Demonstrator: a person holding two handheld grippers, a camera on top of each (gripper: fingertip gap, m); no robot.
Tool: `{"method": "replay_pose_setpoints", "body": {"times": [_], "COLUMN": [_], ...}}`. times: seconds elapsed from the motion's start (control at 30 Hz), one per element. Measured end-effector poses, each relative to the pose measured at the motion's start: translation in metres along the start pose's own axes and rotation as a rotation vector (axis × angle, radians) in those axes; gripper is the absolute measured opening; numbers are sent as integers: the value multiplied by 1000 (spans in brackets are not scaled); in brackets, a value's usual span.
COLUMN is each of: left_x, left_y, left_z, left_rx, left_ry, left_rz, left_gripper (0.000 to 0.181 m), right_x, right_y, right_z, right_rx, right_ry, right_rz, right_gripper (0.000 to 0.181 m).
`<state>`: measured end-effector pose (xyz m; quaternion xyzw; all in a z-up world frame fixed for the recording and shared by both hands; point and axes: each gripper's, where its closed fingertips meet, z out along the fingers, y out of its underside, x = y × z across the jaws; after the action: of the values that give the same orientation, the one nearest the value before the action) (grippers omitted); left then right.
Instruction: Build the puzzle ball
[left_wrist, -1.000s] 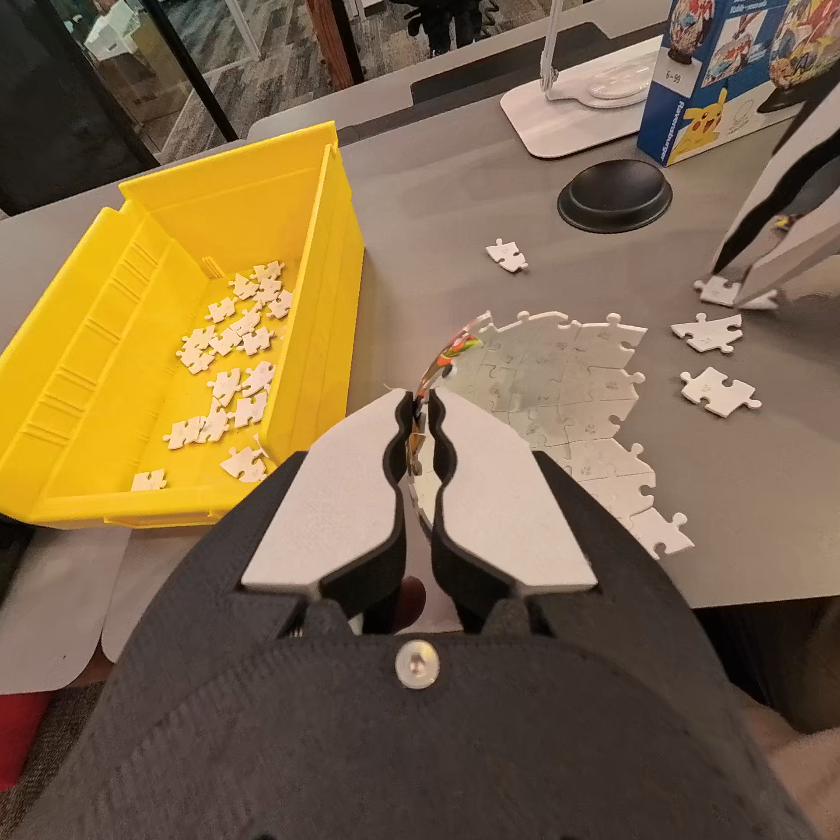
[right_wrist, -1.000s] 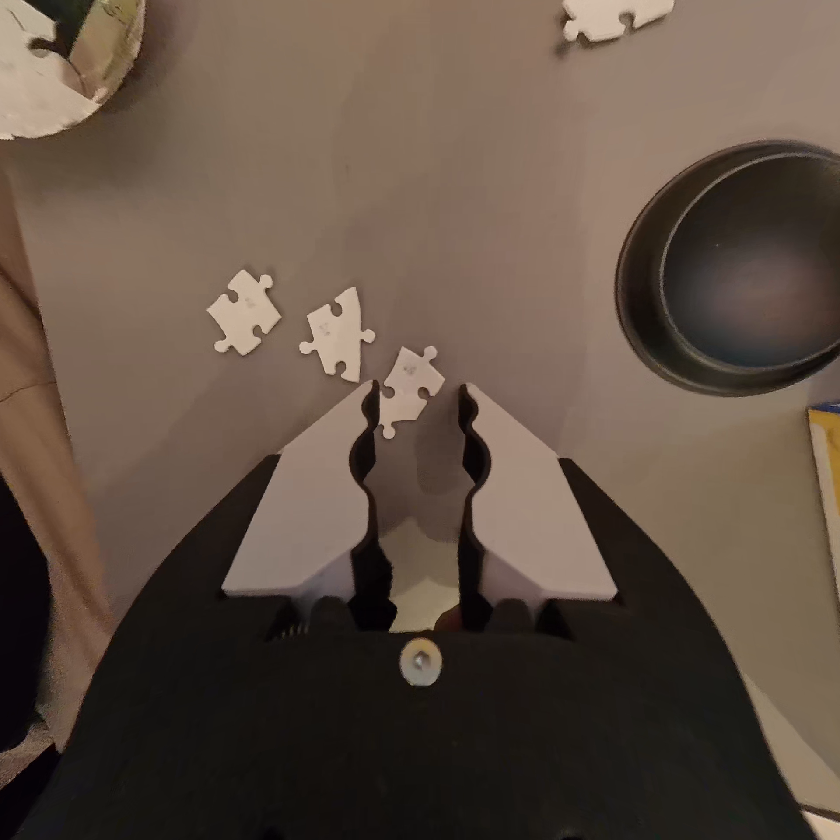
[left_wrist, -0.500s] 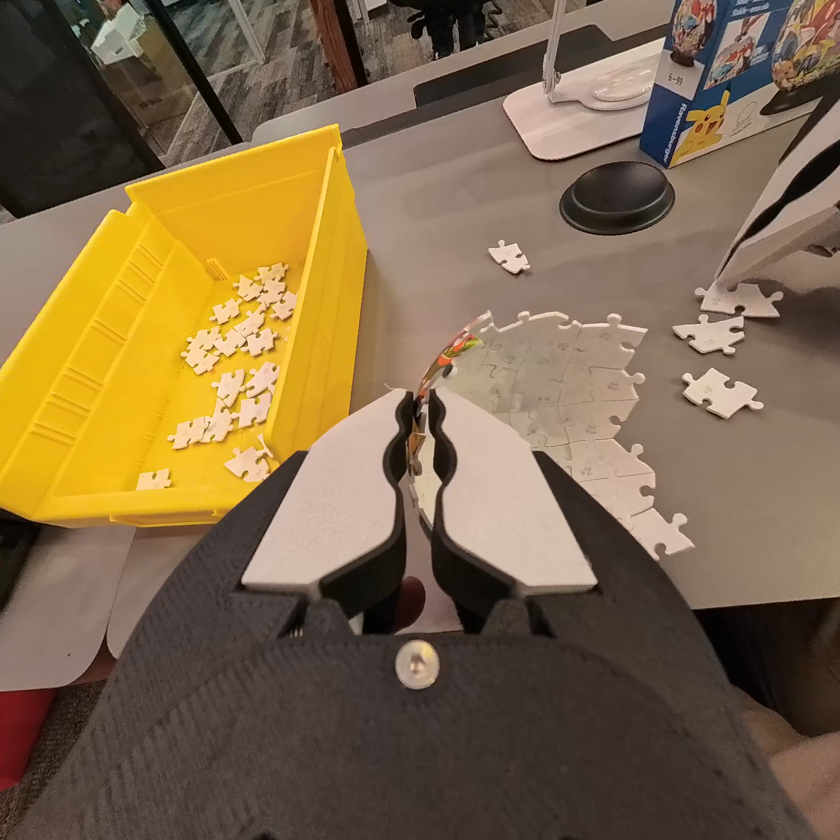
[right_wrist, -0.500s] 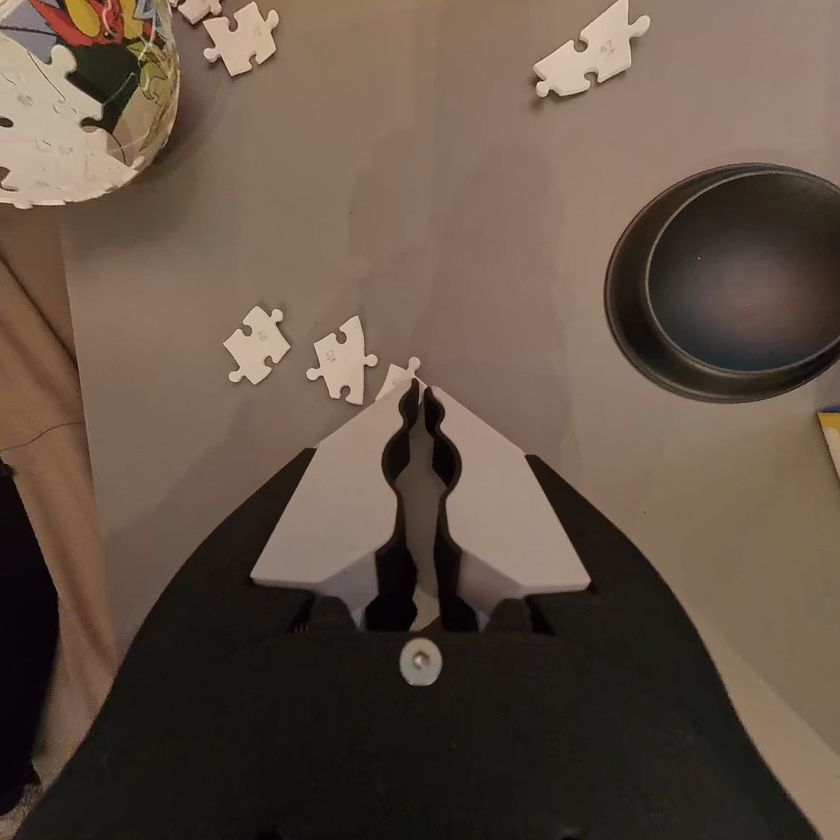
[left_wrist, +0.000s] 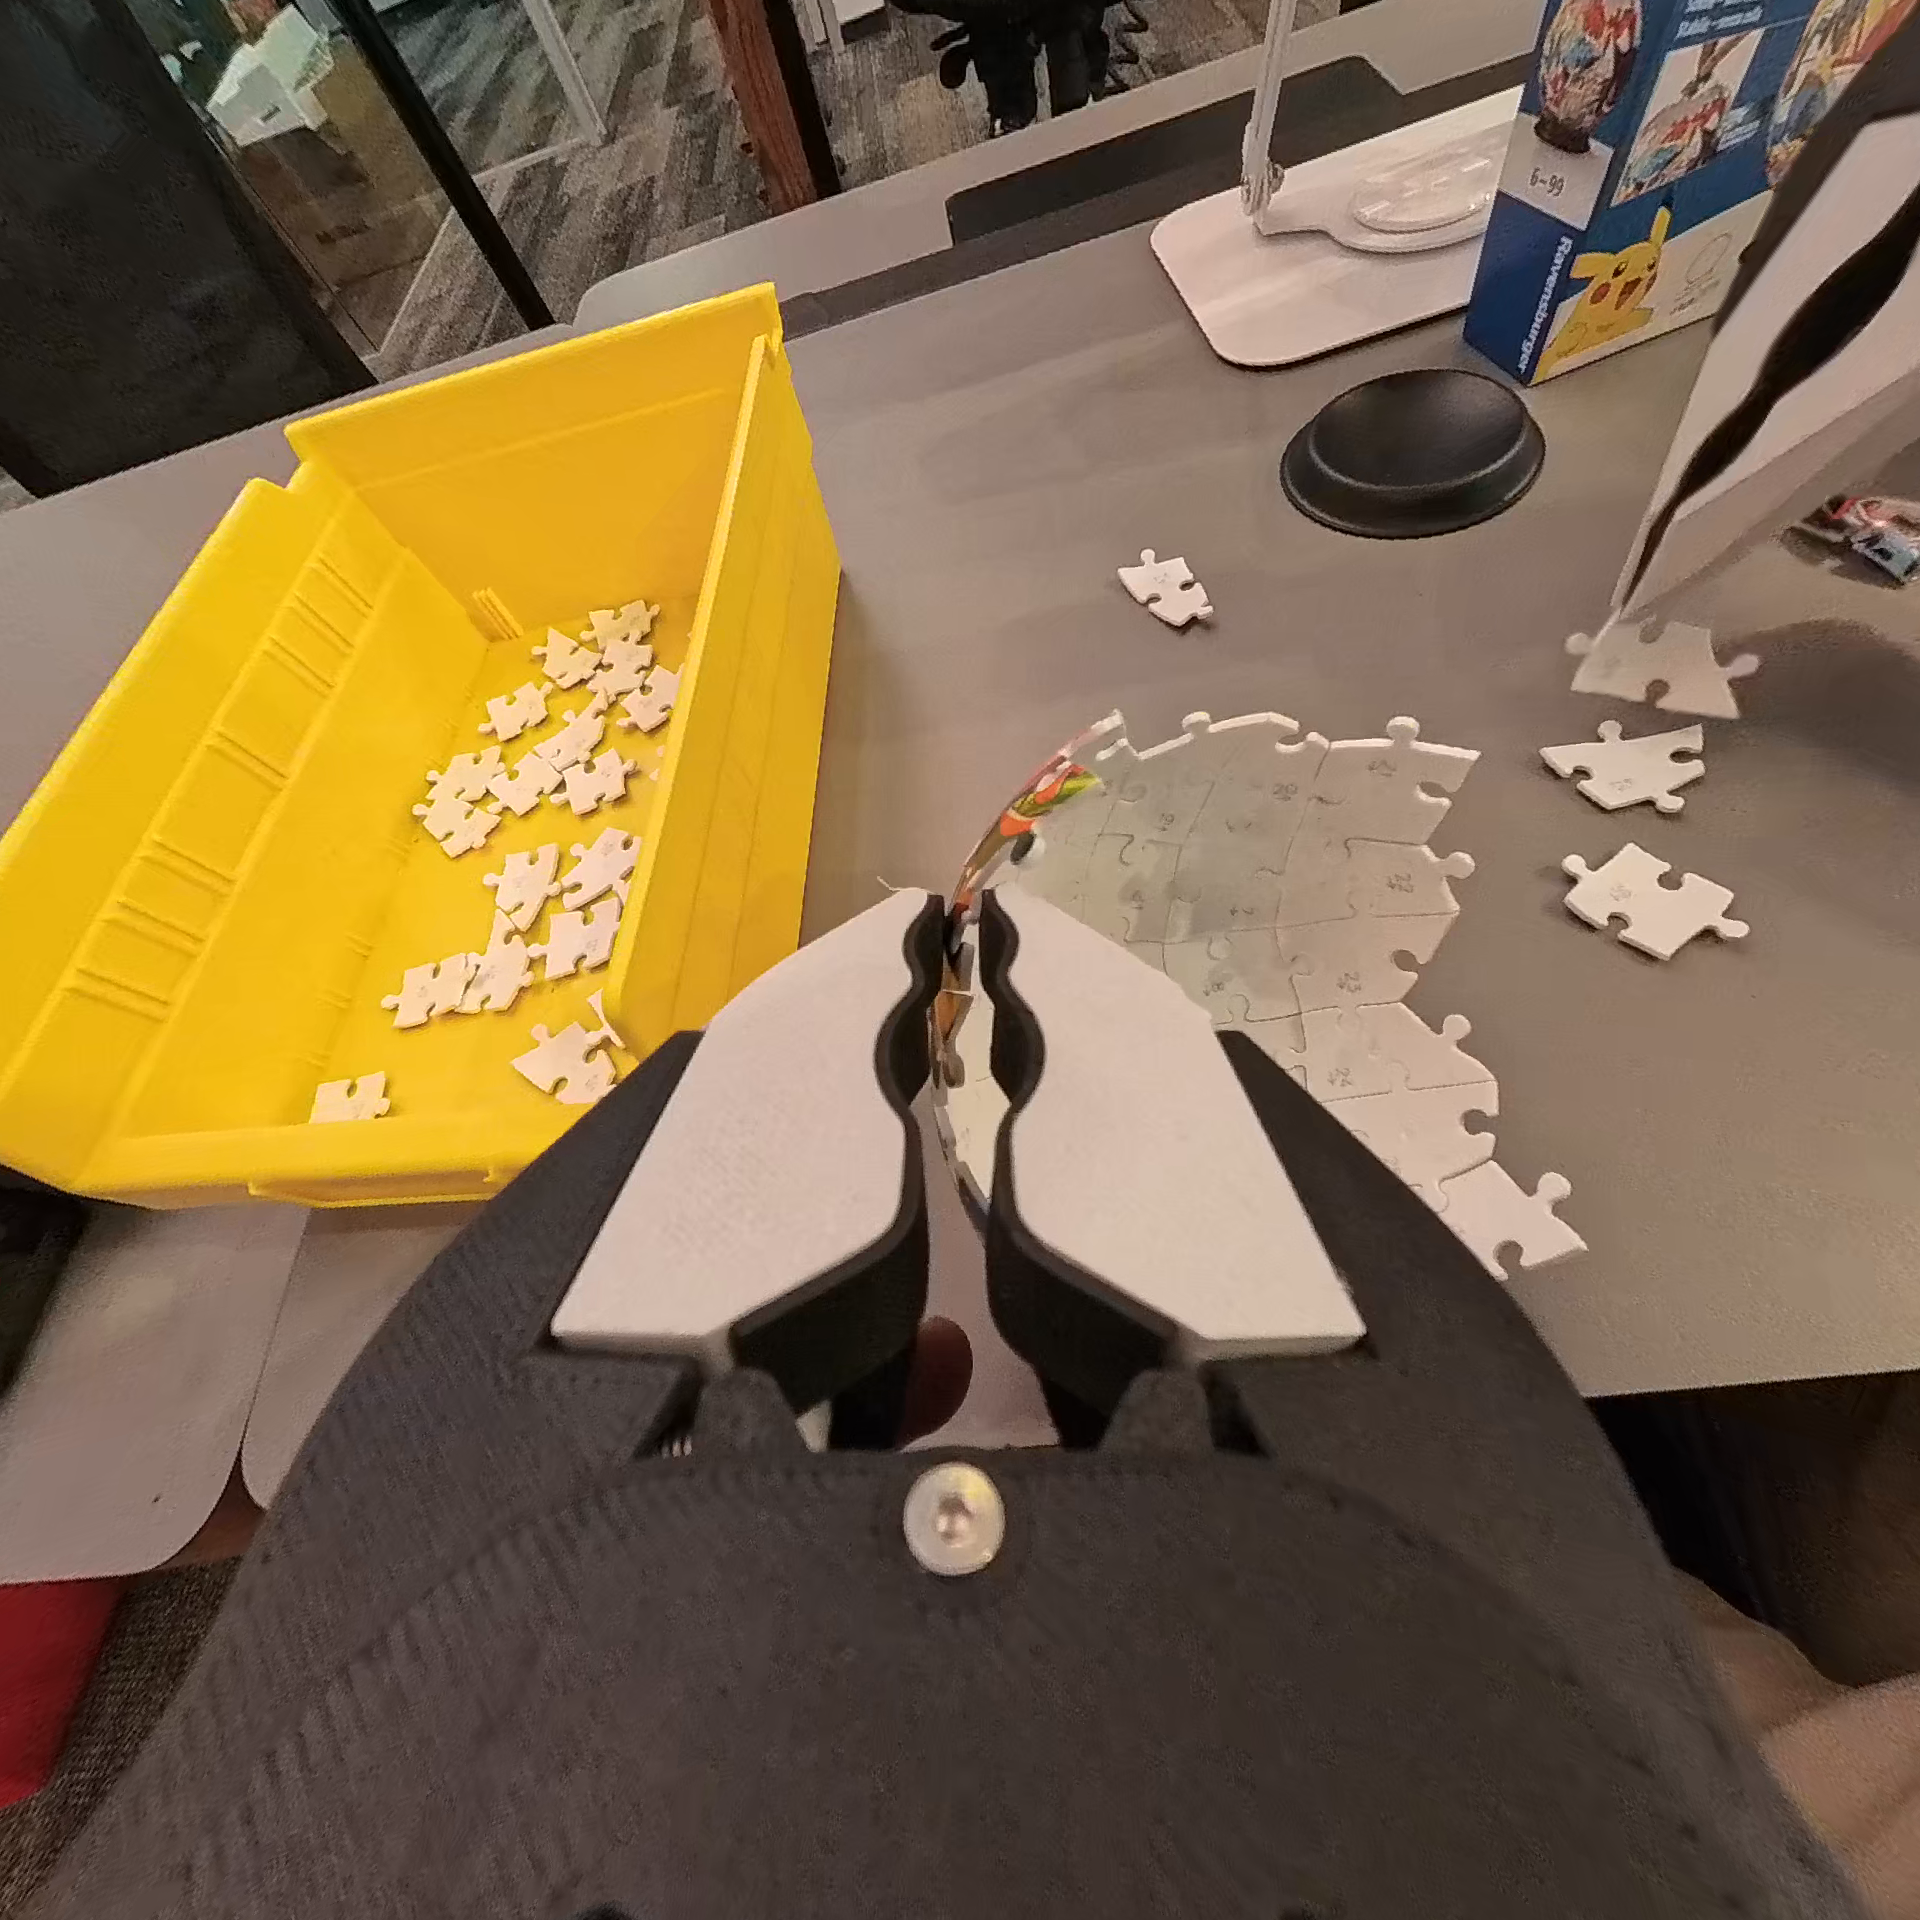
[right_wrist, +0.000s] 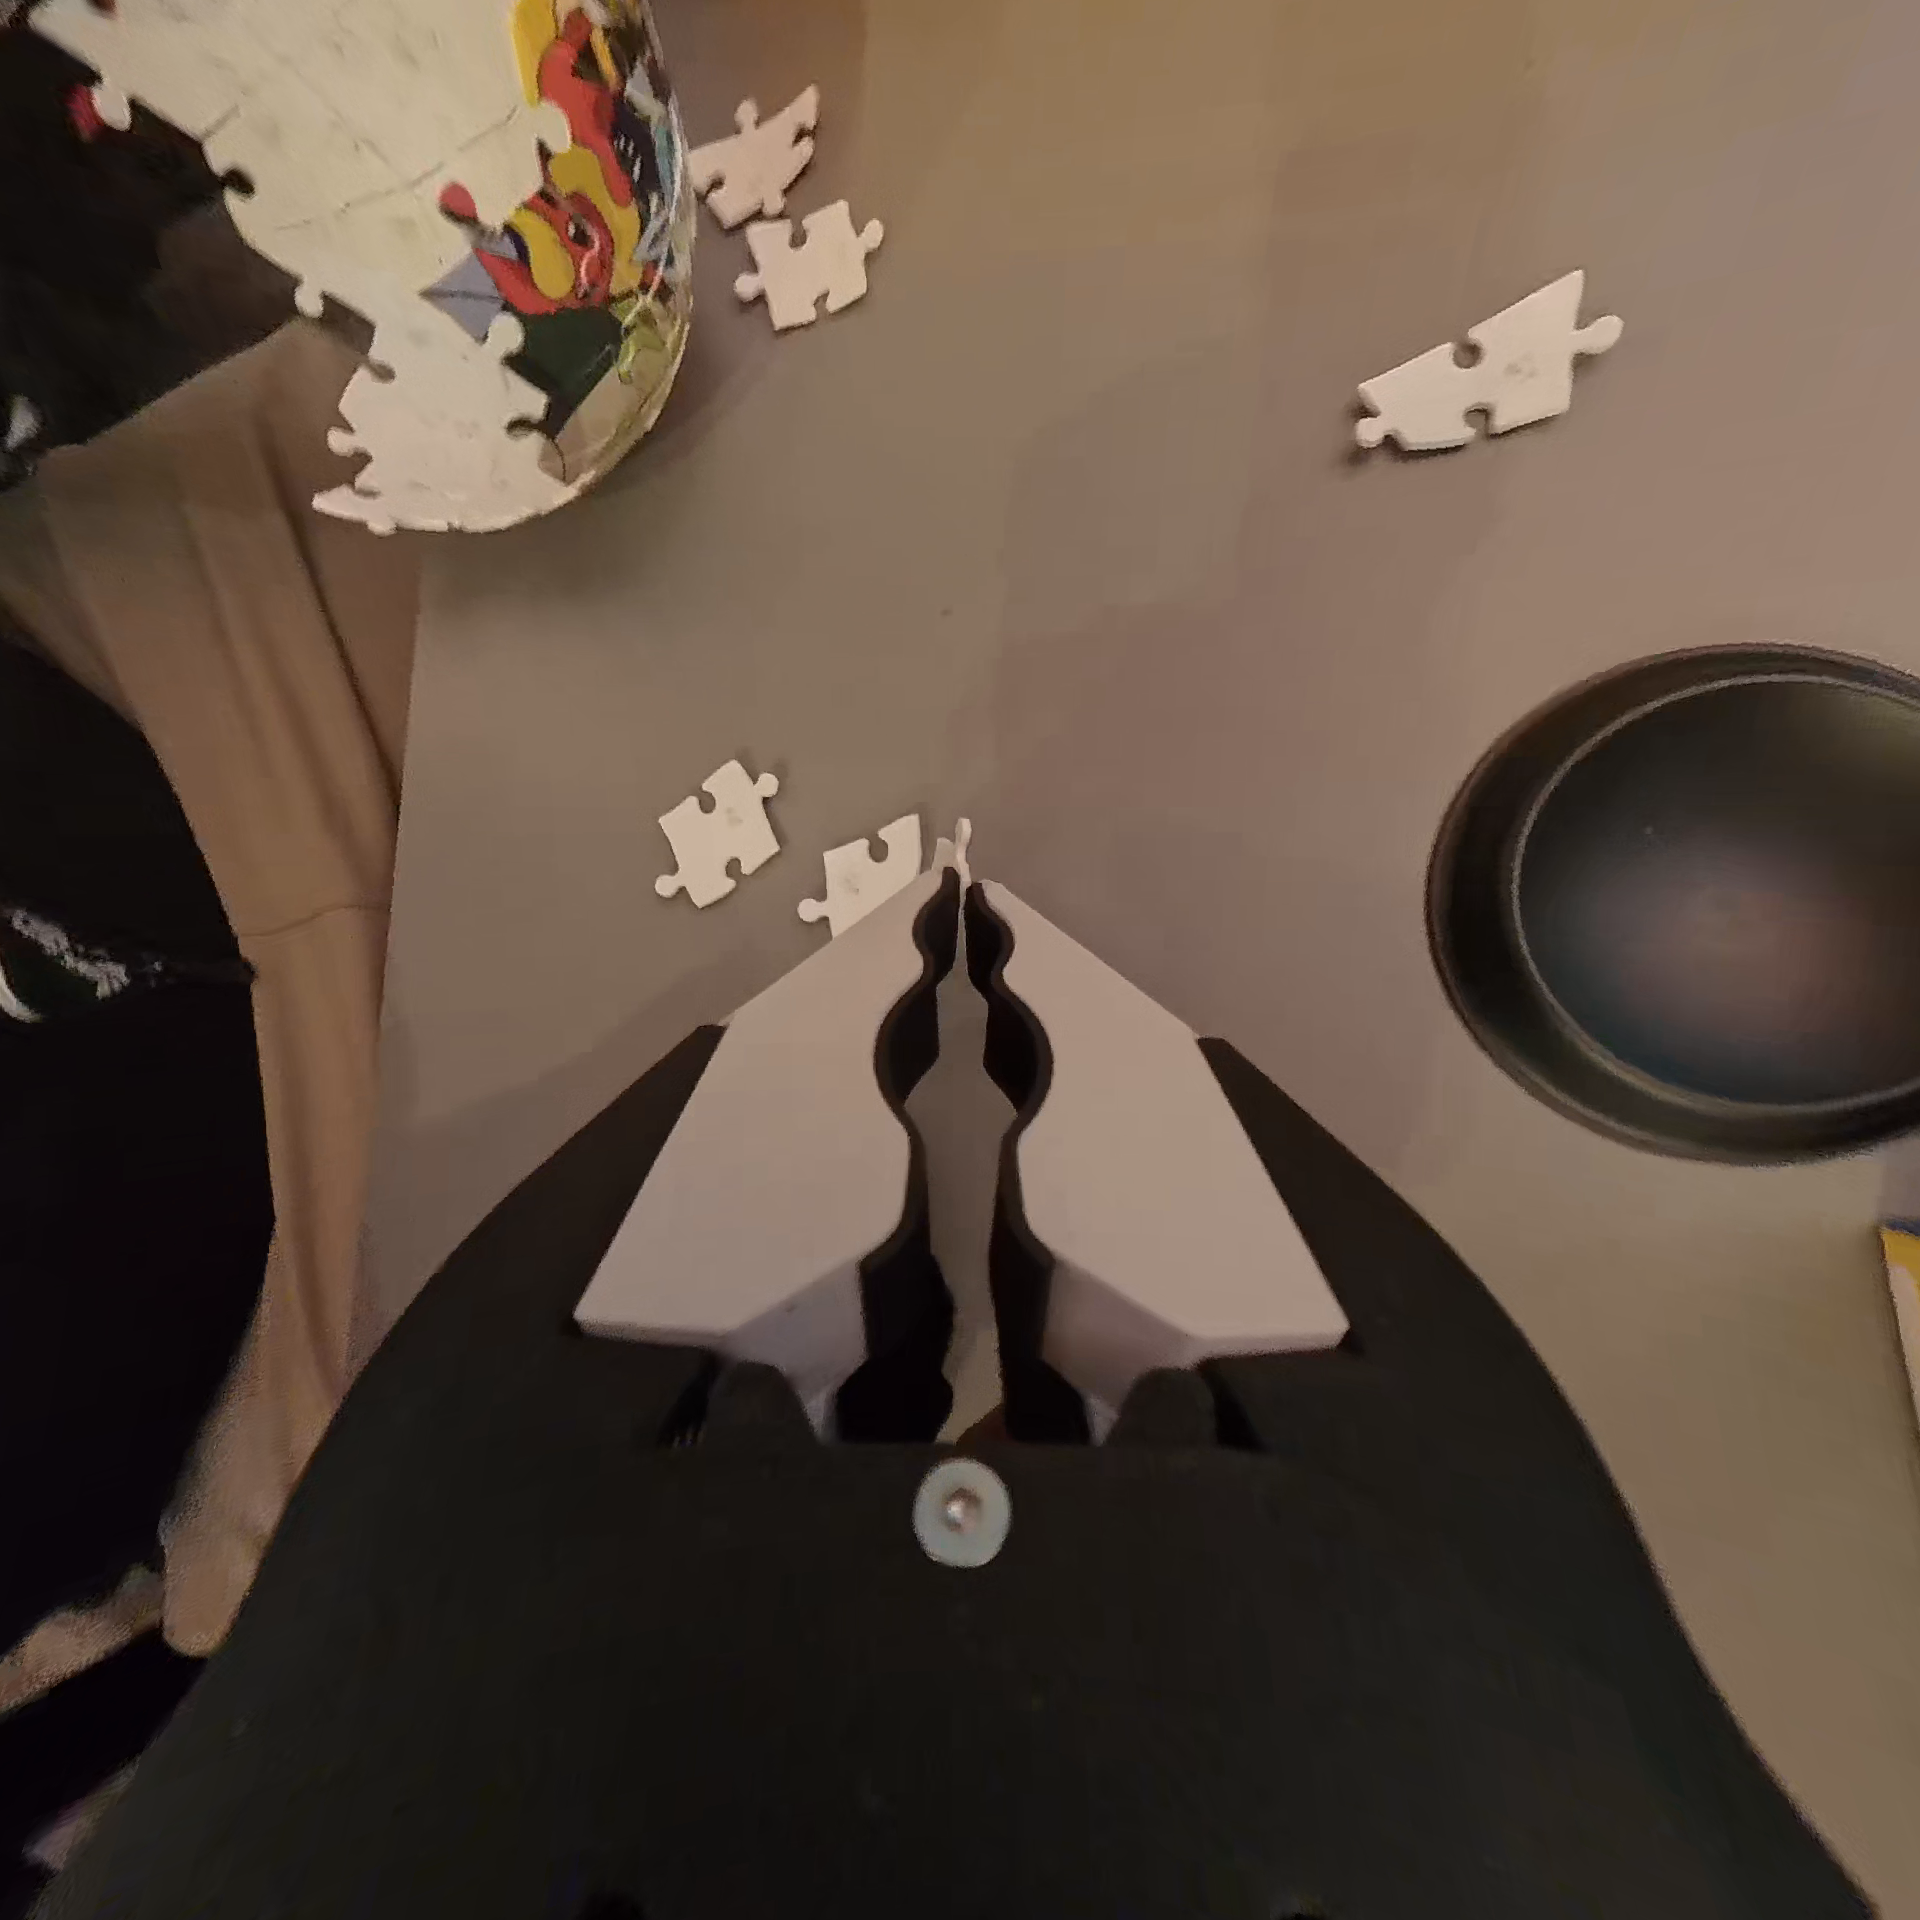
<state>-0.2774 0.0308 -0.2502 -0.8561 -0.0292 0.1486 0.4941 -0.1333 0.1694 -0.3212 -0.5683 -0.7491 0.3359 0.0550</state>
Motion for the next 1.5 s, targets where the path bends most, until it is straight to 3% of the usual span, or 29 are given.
{"method": "replay_pose_setpoints", "body": {"times": [0.4, 0.93, 1.13, 1.5], "left_x": [0, 1, 0, 0], "left_y": [1, 2, 2, 2], "left_z": [1, 3, 3, 4], "left_rx": [-6, -10, -10, -8], "left_ry": [-1, 0, -2, 4], "left_rz": [1, 3, 4, -2], "left_gripper": [6, 6, 6, 6], "right_x": [-6, -25, -20, -17], "right_y": [1, -10, -10, 12], "right_z": [16, 18, 20, 15], "right_rx": [-170, -280, -390, -435], "right_ry": [-142, -295, -283, -262], "right_rz": [-174, -334, -415, -347], "right_gripper": [0, 0, 0, 0]}}
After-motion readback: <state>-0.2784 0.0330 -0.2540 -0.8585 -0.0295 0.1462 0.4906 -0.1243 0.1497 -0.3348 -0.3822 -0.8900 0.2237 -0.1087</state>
